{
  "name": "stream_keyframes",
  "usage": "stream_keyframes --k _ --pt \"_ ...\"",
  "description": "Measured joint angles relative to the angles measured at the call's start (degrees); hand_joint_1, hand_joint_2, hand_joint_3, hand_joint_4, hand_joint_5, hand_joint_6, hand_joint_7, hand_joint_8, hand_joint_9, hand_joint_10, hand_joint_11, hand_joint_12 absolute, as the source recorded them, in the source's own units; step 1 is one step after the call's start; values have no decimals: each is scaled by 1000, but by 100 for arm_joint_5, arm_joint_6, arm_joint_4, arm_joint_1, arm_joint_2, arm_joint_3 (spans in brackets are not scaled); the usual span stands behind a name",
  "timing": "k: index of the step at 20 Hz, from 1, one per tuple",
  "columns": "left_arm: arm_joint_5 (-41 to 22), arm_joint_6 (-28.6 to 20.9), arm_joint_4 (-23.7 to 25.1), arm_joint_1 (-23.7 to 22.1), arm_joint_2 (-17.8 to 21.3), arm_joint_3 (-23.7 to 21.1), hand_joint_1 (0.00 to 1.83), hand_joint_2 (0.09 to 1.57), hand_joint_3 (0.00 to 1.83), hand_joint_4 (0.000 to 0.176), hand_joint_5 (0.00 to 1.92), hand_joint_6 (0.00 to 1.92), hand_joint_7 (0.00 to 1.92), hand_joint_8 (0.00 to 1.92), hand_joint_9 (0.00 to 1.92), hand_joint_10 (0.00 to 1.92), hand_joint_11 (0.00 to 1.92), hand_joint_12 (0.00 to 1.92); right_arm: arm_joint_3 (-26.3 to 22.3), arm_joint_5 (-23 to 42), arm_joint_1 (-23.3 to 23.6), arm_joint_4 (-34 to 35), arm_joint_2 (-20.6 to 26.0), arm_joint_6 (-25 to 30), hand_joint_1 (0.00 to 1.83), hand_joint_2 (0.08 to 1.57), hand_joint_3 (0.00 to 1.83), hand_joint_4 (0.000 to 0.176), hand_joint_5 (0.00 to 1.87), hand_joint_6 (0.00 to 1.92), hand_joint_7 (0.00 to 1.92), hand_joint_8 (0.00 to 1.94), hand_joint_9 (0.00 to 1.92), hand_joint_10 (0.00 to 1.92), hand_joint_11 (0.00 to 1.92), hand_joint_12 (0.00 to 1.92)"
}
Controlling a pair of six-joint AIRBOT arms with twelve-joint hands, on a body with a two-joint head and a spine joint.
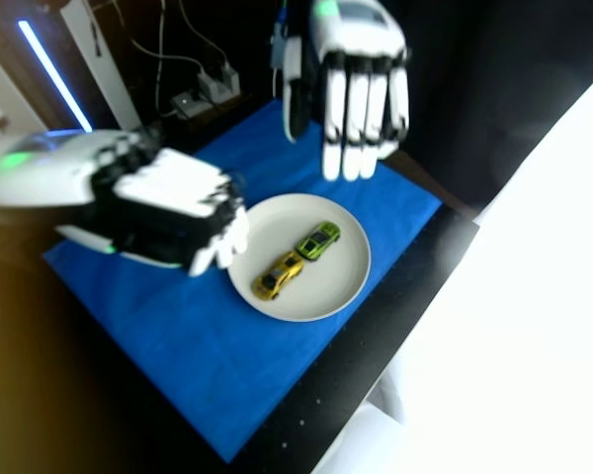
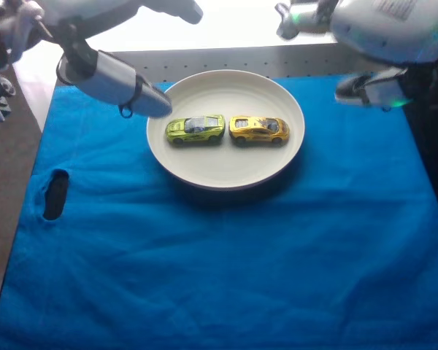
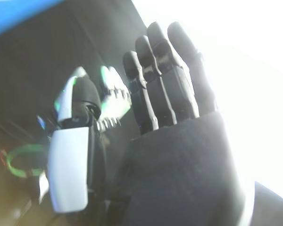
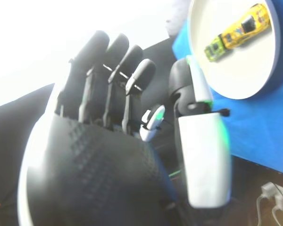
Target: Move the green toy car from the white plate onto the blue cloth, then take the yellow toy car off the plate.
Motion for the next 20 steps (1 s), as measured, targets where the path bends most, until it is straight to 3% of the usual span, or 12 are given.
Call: stream_keyframes --k 2,3,4,5,6,7,8,10,11,13,15,20 --pt "195 -7 90 0 -151 94 916 921 11 0 491 72 477 21 274 475 0 1512 87 -201 0 -7 -61 2 1104 909 4 0 645 31 557 192 209 951 0 1738" --pt "308 -7 109 0 -229 120 914 927 4 0 512 64 488 16 216 589 0 1526 116 -229 0 -2 -74 0 1096 912 3 0 652 25 570 148 189 918 0 1662" --pt "369 -7 190 0 -293 160 924 927 2 0 539 58 511 19 195 679 0 1543 133 -264 0 7 -85 0 1105 925 4 0 671 25 595 165 152 1050 0 1751" --pt "415 -7 201 0 -356 184 938 930 2 0 536 49 519 19 199 710 0 1527 133 -295 0 13 -85 2 1103 920 0 0 694 26 624 204 135 1121 0 1739" --pt "446 -13 208 0 -404 212 930 927 0 0 528 35 535 18 216 678 0 1469 133 -299 0 13 -90 0 1098 942 6 0 685 17 534 174 43 1006 0 1654" --pt "455 -13 205 0 -424 232 902 929 1 0 510 25 562 27 250 681 0 1455 133 -302 0 15 -92 0 1100 971 9 0 673 10 509 192 52 1122 0 1782" --pt "487 -13 203 0 -468 289 883 930 1 0 522 29 597 41 274 689 0 1448 133 -302 0 15 -90 0 1060 1009 14 0 667 7 546 254 133 1276 0 1893" --pt "612 -9 199 -11 -573 428 908 928 0 0 597 46 596 27 262 629 0 1393 133 -297 0 13 -96 2 1100 1029 2 0 694 16 489 576 201 1308 35 1920" --pt "654 -9 199 -15 -632 481 922 933 1 0 650 53 643 37 312 705 0 1528 133 -297 0 15 -96 0 1136 1044 6 0 687 13 466 627 193 1252 6 1878" --pt "745 -9 199 -37 -796 599 936 936 0 0 678 47 804 153 566 1005 383 1647 142 -297 0 96 -96 2 1201 1068 6 0 632 2 456 588 225 1096 0 1801" --pt "813 -7 201 -57 -1001 741 945 920 0 0 677 28 786 218 608 842 388 1512 190 -295 0 144 -96 2 1272 1092 6 0 614 0 455 546 260 1110 11 1849" --pt "1005 -9 203 -59 -1357 1014 965 913 0 0 709 9 770 27 665 423 319 1370 219 -295 0 236 -96 2 1322 1139 10 0 616 11 541 384 411 912 124 1654"
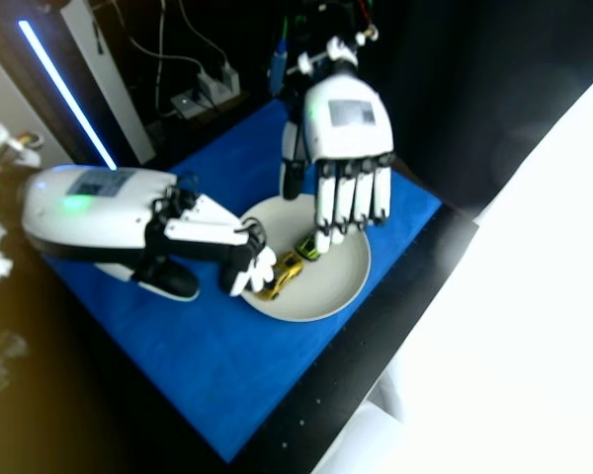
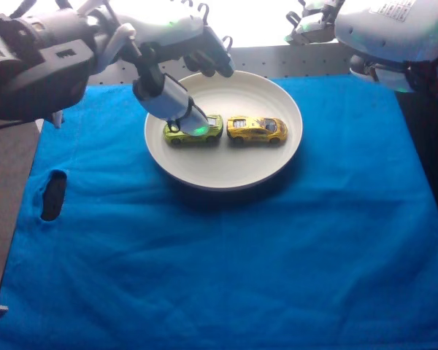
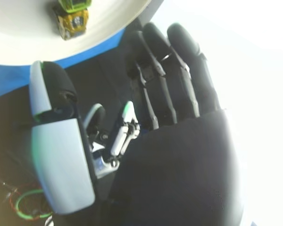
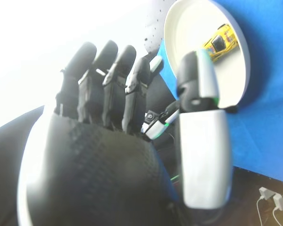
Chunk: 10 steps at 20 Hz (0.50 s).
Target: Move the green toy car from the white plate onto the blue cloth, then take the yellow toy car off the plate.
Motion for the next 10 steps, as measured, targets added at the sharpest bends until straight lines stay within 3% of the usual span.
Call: stream_keyframes --k 1,2,3,6,8,9,10 --pt "46 0 0 0 -52 46 969 907 0 0 713 7 786 25 678 433 323 1401 0 0 0 15 0 -2 1316 1144 8 0 611 10 573 321 437 873 143 1640" --pt "87 2 0 2 -103 94 968 889 0 0 720 6 821 43 621 683 350 1521 11 0 0 22 0 0 1315 1147 8 0 621 15 591 310 450 874 166 1646" --pt "120 2 0 2 -142 127 964 882 0 0 716 2 822 46 576 811 355 1536 11 2 0 37 2 0 1317 1144 6 0 635 23 618 296 472 865 188 1634" --pt "181 2 -2 39 -321 289 1003 885 0 0 714 2 816 42 585 840 393 1510 24 0 0 42 2 0 1240 1177 14 0 601 11 595 242 422 895 135 1685" --pt "245 0 -46 94 -391 356 1021 884 0 0 715 2 826 40 618 801 415 1512 24 -2 0 42 2 0 1232 1177 9 0 589 9 580 257 370 1019 147 1750" --pt "238 2 -109 140 -404 376 1038 887 0 0 716 1 887 98 616 1028 480 1625 22 -2 0 42 2 0 1208 1187 10 0 583 8 551 279 334 1065 116 1771" --pt "260 -2 -160 164 -426 426 1037 889 1 0 715 1 866 100 573 1057 445 1635 22 2 0 39 2 -2 1203 1179 5 0 596 16 582 311 369 1049 129 1753"
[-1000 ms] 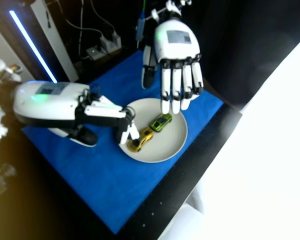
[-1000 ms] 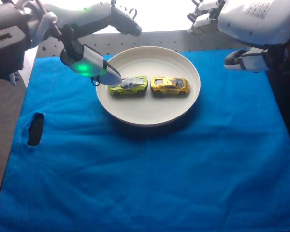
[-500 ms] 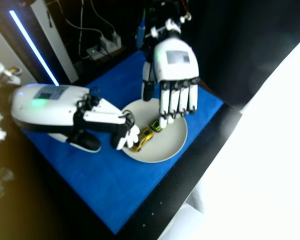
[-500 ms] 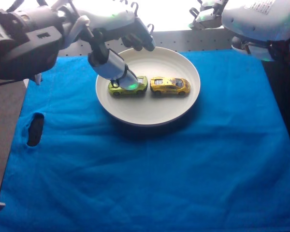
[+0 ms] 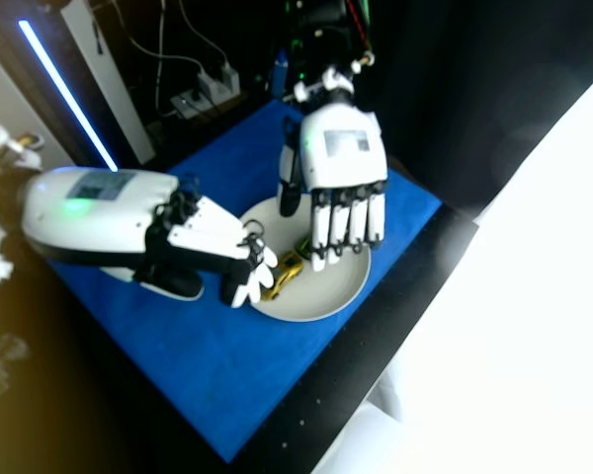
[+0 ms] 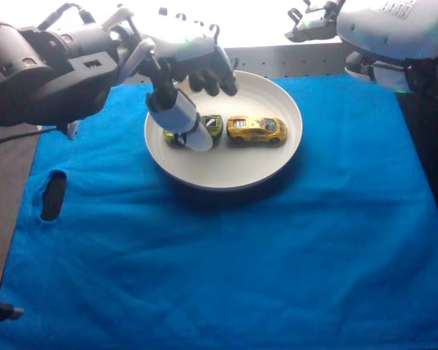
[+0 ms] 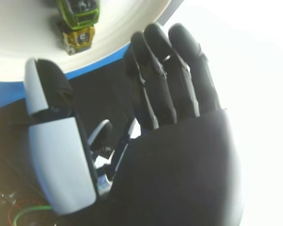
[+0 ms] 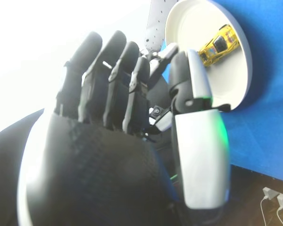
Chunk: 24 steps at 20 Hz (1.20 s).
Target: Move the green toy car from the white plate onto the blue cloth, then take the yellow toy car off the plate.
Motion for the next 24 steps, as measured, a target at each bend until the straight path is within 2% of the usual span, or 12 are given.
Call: stream_keyframes --k 1,3,6,7,10,11,14,15,17,20,22,24 --pt "20 2 -28 46 0 35 1044 887 0 0 719 0 817 373 599 1172 506 1701 0 0 0 2 0 2 1213 1173 2 0 606 22 598 323 384 1045 137 1754" --pt "107 4 -61 76 -13 85 1052 895 0 0 724 2 637 1204 676 1546 695 1880 0 -2 0 2 0 2 1206 1174 1 0 630 37 634 341 416 1029 124 1773" --pt "111 2 -114 90 -35 98 1068 910 4 0 727 3 548 1162 566 1492 566 1873 0 -2 0 0 -2 2 1188 1149 0 0 632 47 633 400 390 1082 107 1795" --pt "116 0 -140 103 -42 109 1066 914 3 0 743 8 533 1081 527 1434 503 1848 0 -2 0 2 -2 2 1187 1139 0 0 638 61 612 491 401 1090 121 1797" --pt "146 2 -192 129 -66 188 1073 935 1 0 742 4 604 827 558 1253 484 1734 0 -2 0 2 0 2 1239 1120 0 0 660 83 624 538 421 1068 113 1786" --pt "146 2 -212 129 -83 229 1083 934 0 0 748 4 648 1027 640 1398 598 1803 0 -2 0 2 0 2 1246 1117 0 0 660 86 620 542 426 1066 128 1790" --pt "164 2 -240 155 -109 291 1080 935 0 0 760 4 646 742 606 1178 510 1688 0 -4 0 4 -2 0 1185 1140 0 0 623 101 520 581 402 1130 178 1803" --pt "168 2 -249 175 -109 295 1081 938 1 0 756 2 667 759 617 1226 528 1721 0 -2 0 2 -2 2 1178 1142 1 0 608 103 517 585 378 1115 120 1801" --pt "205 7 -282 195 -144 323 1062 958 1 0 736 1 639 644 535 1110 433 1684 0 -2 0 4 2 2 1190 1132 0 0 629 119 534 553 402 1066 116 1773" --pt "203 7 -315 201 -168 361 1064 938 0 0 755 2 641 1013 611 1395 562 1806 0 -2 0 2 4 2 1144 1132 0 0 621 121 537 545 393 1056 93 1776" --pt "221 2 -326 221 -181 382 1054 941 0 0 749 2 623 636 541 1091 412 1658 0 -2 0 2 4 0 1144 1125 0 0 624 148 528 573 372 1114 96 1812" --pt "205 20 -319 225 -229 444 1065 944 0 0 758 4 701 536 589 1052 448 1630 0 -2 0 2 2 0 1146 1126 0 0 608 210 507 607 371 1106 101 1804"
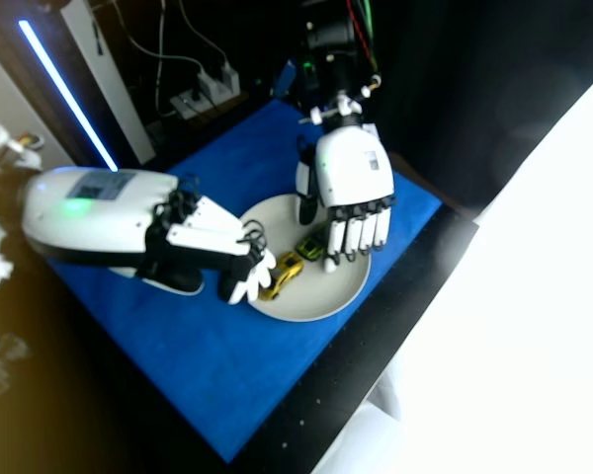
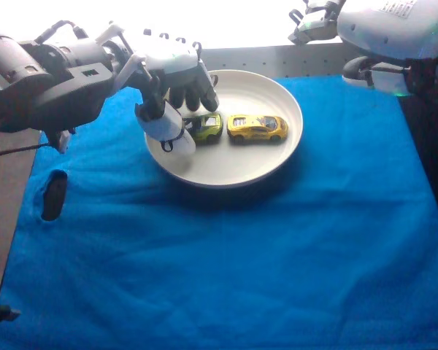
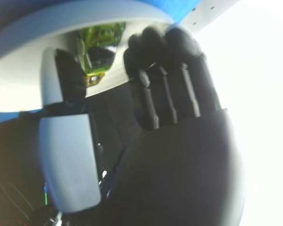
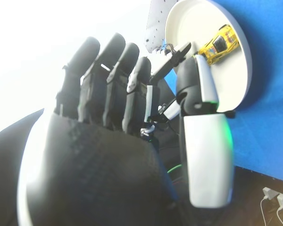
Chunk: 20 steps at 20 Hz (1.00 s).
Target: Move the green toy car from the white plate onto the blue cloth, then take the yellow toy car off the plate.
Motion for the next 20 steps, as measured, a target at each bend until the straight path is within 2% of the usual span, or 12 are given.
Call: stream_keyframes --k 7,9,10,11,12,13,14,16,17,18,19,20 --pt "-13 4 0 0 -11 15 1088 959 1 0 815 14 760 384 584 960 423 1567 0 0 0 0 2 2 1161 1124 0 0 513 459 521 606 380 1074 58 1811" --pt "-15 22 0 0 -17 15 1134 972 2 0 863 27 810 422 636 1035 472 1621 0 0 0 0 2 2 1138 1138 3 0 481 478 492 638 332 1086 1 1822" --pt "-17 28 0 0 -20 15 1162 1004 6 0 934 51 874 487 678 1017 357 1599 0 0 0 0 2 0 1141 1135 1 0 486 474 493 635 339 1067 0 1819" --pt "-31 33 0 2 -22 15 1159 1117 0 0 968 786 860 608 670 1100 296 1693 0 0 0 0 2 2 1160 1127 0 0 502 463 507 636 353 1078 0 1839" --pt "-68 28 -11 17 -24 15 1209 1150 0 0 886 971 920 1107 690 1162 338 1706 0 0 0 0 2 2 1169 1124 0 0 508 462 507 636 357 1081 0 1823" --pt "-72 44 -4 35 -22 15 1208 1165 0 0 853 1052 902 1241 686 1176 328 1687 0 0 0 0 2 0 1171 1124 0 0 513 462 498 644 365 1110 39 1821" --pt "-79 44 -20 37 -22 15 1325 1181 1 0 799 1114 862 1231 745 1421 473 1686 0 0 0 0 7 2 1140 1134 1 0 497 462 480 662 326 1135 10 1851" --pt "-81 39 -63 37 -22 15 1352 1178 0 0 812 1215 900 1150 719 1424 199 1642 -13 0 0 2 15 2 1162 1126 0 0 506 474 454 695 324 1171 19 1844" --pt "-87 37 -70 42 -24 15 1351 1180 0 0 817 1211 902 1151 700 1446 174 1691 -17 0 0 0 22 2 1169 1123 0 0 504 486 457 703 329 1163 8 1852" --pt "-87 39 -76 44 -24 9 1229 1166 0 0 860 1164 904 1157 687 1189 151 1674 -17 2 0 -2 26 2 1164 1128 0 0 498 486 463 708 324 1159 6 1857" --pt "-92 39 -83 48 -24 9 1221 1150 0 0 875 1074 954 1154 782 1095 340 1608 -17 2 0 0 26 2 1147 1134 2 0 478 499 465 727 322 1164 3 1876" --pt "-96 42 -92 48 -24 9 1222 1151 0 0 856 1066 964 1175 815 1055 366 1580 -17 0 0 0 35 0 1148 1134 1 0 471 523 471 755 325 1179 9 1882"
